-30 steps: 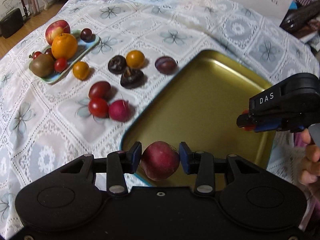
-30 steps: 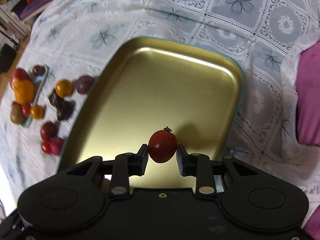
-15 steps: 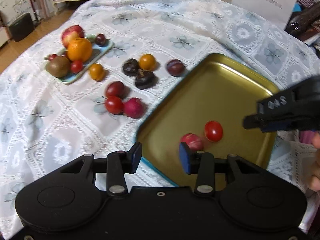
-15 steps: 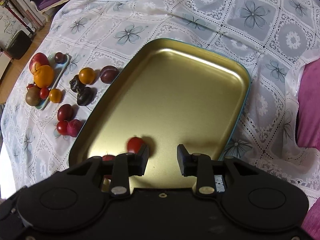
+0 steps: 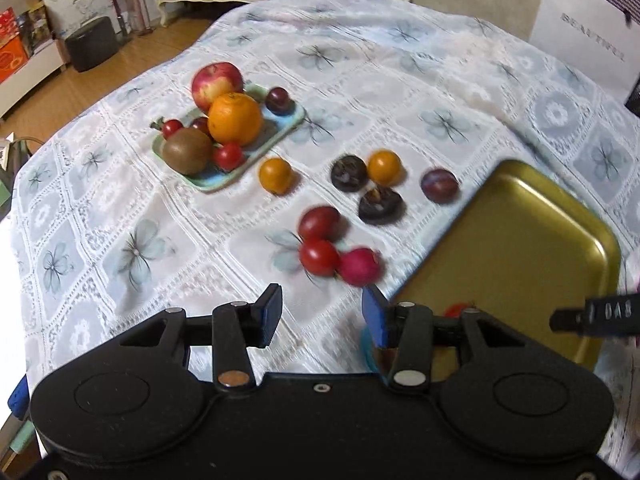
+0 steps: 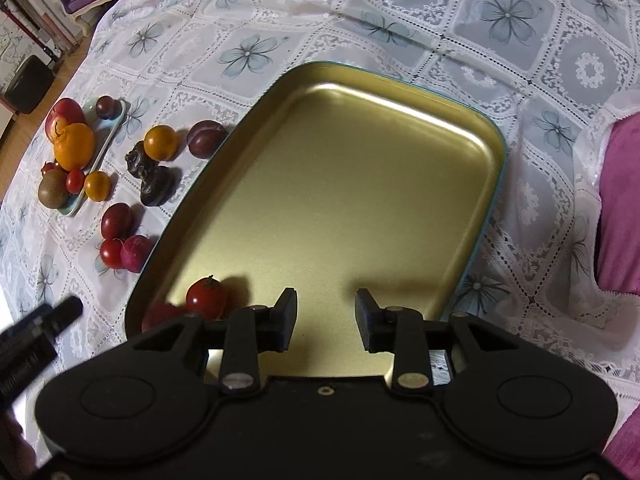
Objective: Organize fruits
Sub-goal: 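Move both open grippers back toward the loose fruits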
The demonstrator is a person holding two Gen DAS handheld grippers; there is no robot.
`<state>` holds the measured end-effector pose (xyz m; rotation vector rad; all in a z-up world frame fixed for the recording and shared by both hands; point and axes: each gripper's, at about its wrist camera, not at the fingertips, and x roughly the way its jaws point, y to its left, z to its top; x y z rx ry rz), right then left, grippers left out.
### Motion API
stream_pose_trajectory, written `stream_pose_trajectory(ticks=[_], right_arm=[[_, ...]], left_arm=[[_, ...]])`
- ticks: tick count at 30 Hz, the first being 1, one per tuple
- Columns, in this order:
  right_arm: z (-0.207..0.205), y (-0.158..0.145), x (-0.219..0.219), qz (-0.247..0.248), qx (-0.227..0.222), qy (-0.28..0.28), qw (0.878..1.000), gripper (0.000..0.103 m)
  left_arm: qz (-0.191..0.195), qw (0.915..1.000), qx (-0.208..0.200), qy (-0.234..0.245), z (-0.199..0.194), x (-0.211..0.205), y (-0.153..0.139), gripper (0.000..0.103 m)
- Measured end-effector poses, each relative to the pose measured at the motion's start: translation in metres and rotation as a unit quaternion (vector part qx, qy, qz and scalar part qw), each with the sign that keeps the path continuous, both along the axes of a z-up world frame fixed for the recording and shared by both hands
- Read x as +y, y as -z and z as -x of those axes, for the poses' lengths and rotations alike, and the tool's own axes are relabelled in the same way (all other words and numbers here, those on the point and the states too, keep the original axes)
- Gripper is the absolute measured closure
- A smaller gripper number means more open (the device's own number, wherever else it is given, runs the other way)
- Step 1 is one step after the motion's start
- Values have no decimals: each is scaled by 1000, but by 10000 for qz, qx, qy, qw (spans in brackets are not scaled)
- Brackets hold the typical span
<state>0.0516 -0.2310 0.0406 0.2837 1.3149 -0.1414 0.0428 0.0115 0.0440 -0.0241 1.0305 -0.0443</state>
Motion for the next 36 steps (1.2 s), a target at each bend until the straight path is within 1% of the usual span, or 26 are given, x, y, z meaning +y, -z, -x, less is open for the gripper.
stream_pose_trajectory(ticks=[7,12,16,20,26,32,36], right_arm=[[-15,-7,10,-6,-74,-106,9999,69],[-28,-17,21,132,-194,-269,9994,69],[-40,-23,27,241,-321,-383,9985,69],[-55,-28,35,271,-465,-528,9972,69],[-93,-21,53,322,-558,-885,9940,69],[-131,-3,62,199,-328,-1203,9920,68],[-143,4,71,313,-384,-1314,9901,67]], left_arm=[[280,9993,245,-58,-40,16,10,51],[462,9980,417,-115,-65,20,23,51],[671,9960,579,-124,-70,23,41,51],[716,9940,811,-130,-70,23,56,51],[694,9946,760,-93,-72,20,56,51],[895,9927,781,-196,-80,25,60,51],[1035,9910,813,-253,-84,27,62,51]])
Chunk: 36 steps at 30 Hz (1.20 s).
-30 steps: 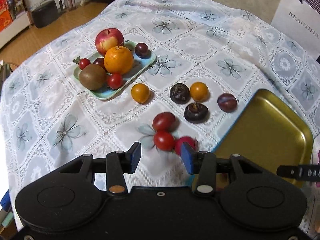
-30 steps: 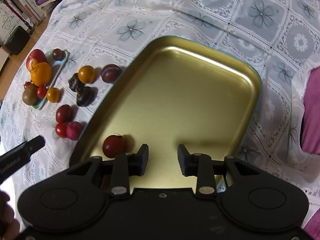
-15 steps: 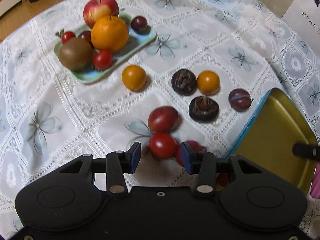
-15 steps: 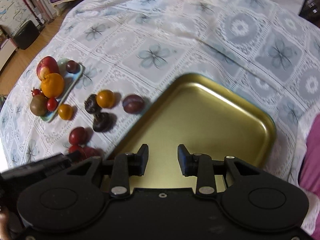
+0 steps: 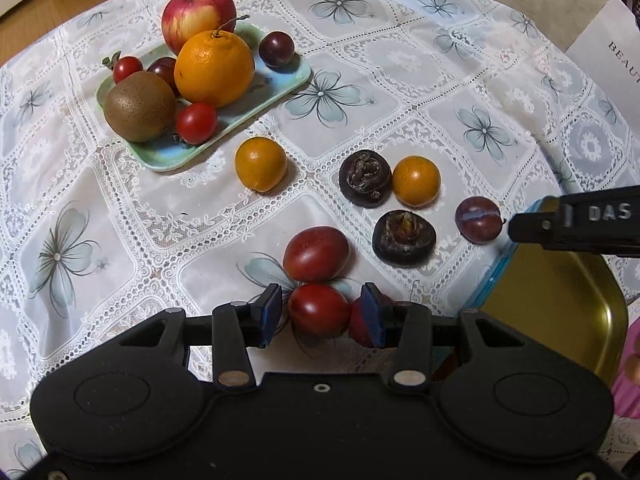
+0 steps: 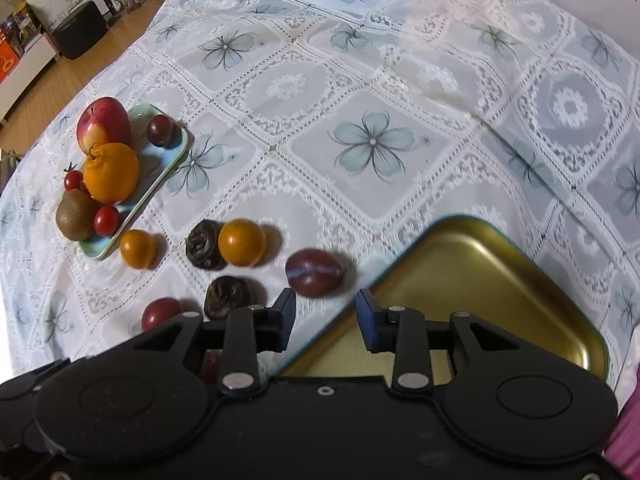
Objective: Organize fruits
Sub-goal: 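Move both open grippers back toward the loose fruits, then grasp a dark purple plum with the right gripper while the left gripper grasps a red tomato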
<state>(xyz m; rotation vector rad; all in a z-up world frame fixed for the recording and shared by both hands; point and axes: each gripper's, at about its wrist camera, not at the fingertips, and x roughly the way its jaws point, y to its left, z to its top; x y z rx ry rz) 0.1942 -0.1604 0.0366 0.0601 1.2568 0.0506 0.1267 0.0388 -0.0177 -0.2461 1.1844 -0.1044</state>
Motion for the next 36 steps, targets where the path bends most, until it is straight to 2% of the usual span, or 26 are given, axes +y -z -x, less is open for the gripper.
stream_pose_trajectory(ticks=[10,15,17,24,29,36], right_arm=[[-14,33,16,122,130,-315,9993,63],[-8,39,20,307,-193,-311,9989,62],[-6,41,19,326,-304,-251,9987,65],[-5,39,7,29,-386,-163,9991,67],[-8,38,2,-124,-328,-81,9994,68],[-9,41,7,16,-397,-116,9991,62]], left_arm=[[157,9998,12,-129,-5,2,4,51],[325,9992,71,-231,-3,7,6,51],[333,9992,48,-218,-1,7,5,52],[405,9988,69,-250,4,11,4,52],[200,9990,85,-379,4,13,6,50],[-243,9994,-95,-227,2,-7,6,51]])
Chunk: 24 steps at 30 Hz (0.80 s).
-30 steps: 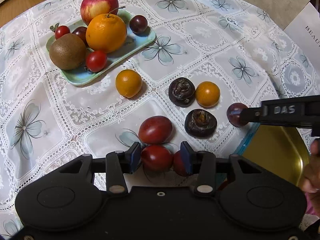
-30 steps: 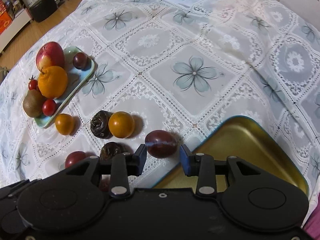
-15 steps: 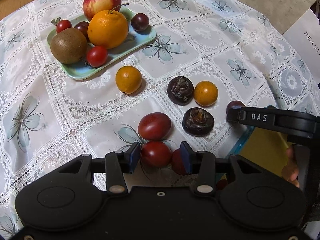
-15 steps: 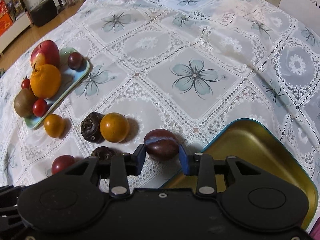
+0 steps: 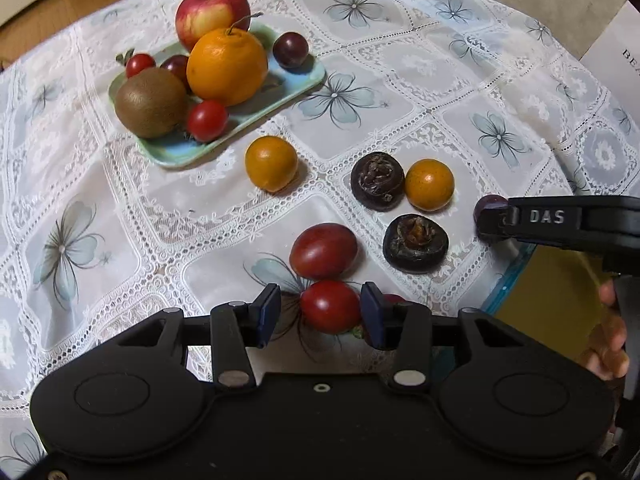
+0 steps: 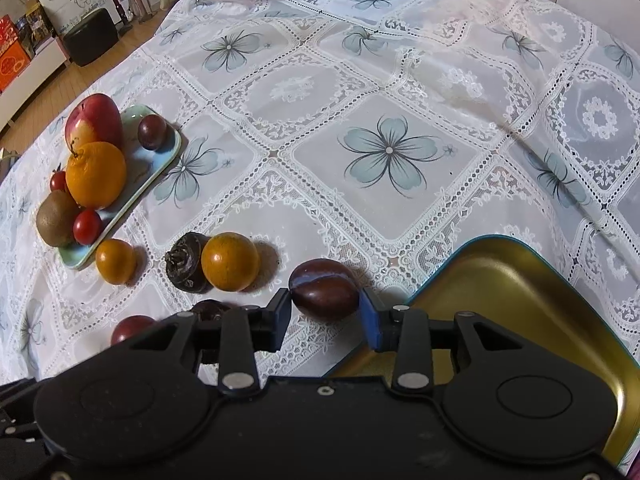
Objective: Organize fruits
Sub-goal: 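Grasp a dark purple plum with the right gripper while the left gripper grasps a red tomato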
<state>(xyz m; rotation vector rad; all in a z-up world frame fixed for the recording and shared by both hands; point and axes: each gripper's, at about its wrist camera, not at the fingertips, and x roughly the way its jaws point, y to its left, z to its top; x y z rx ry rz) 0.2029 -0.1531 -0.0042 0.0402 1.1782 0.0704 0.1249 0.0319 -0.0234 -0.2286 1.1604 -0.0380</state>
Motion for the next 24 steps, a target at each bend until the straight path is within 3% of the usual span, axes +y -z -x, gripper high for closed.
stream_pose_trajectory(ticks=[8,10,11,24], right_arm=[[-1,14,13,550,-153,-142,9983,65],[2,12,11,464,-203,-77,9987,67],[3,11,9,354,-192,-56,9992,67],[15,-22,-8,-307,-579,231,9976,67]], left_arm=[[499,9982,159,-289,-3,14,5,52],[597,9975,171,-331,-3,16,6,54],[703,9968,188,-318,-3,18,6,63],[869,9952,-342,-281,12,24,-20,64]])
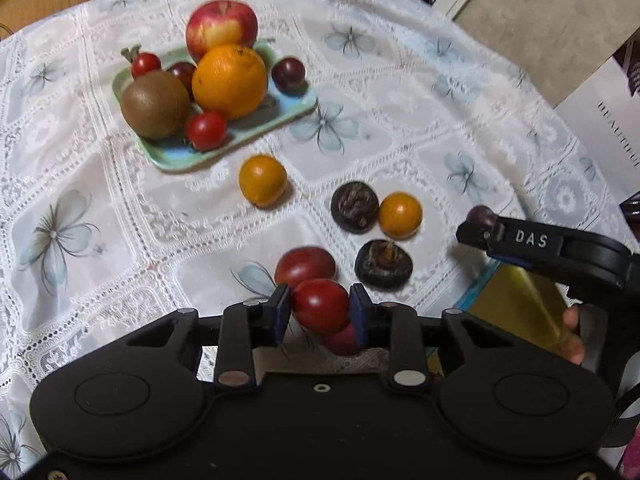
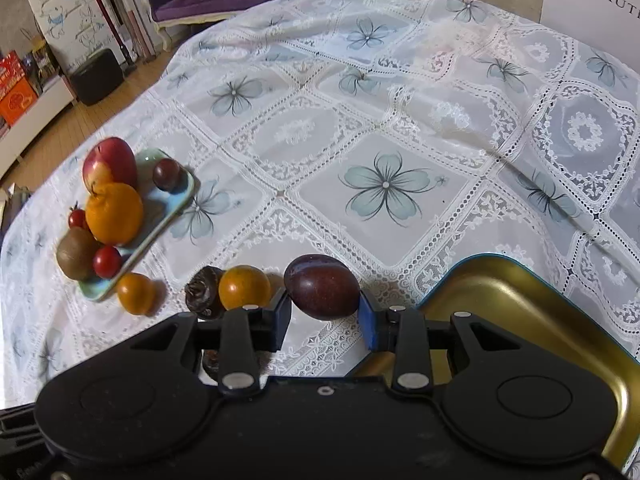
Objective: Organize fruits
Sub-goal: 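Grasp a dark purple plum with the right gripper while the left gripper grasps a red tomato, then carry both fruits into the gold tray and open both grippers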
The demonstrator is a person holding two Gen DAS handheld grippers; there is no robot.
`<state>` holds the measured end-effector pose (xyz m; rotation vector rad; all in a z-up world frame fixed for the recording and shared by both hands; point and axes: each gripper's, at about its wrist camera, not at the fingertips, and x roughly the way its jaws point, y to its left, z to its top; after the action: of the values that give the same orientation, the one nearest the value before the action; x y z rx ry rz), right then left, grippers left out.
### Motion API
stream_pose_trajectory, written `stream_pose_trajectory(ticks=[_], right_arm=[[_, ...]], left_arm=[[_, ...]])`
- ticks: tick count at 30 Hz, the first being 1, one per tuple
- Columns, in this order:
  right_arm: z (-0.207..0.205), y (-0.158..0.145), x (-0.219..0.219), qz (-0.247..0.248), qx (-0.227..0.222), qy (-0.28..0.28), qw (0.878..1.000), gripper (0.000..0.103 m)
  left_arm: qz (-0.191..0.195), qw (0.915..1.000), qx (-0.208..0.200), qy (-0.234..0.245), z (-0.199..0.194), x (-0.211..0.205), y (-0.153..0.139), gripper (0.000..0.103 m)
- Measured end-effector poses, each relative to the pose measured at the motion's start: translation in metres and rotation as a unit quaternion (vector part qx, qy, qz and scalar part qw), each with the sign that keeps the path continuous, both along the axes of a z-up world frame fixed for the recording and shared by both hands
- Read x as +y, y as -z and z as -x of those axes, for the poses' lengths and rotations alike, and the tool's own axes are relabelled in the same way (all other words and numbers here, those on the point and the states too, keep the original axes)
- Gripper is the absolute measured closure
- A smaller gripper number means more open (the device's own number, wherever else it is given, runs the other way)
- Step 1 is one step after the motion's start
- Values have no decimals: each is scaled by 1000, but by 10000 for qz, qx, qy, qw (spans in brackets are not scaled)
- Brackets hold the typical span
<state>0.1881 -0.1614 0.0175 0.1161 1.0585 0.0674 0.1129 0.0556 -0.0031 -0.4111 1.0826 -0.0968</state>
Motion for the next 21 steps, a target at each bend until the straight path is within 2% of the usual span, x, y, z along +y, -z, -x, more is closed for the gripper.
stream_pose_trajectory(ticks=[5,12,17,21], right_arm=[[11,-16,-8,-60,-81,205,9997,67],[58,-27,-50,-209,185,986,9947,67],[96,-31,-87,-239,469,1794,9824,67],[115,-26,-108,-286,870,2194,9713,67]], left_arm=[[-107,9996,-239,74,6,-4,-14,64],[-163,9956,-583,711,23,-35,-33,63],[-246,9881,-713,1341,38,-67,-40,63],[-391,9764,-694,2005,50,-99,-38,63]])
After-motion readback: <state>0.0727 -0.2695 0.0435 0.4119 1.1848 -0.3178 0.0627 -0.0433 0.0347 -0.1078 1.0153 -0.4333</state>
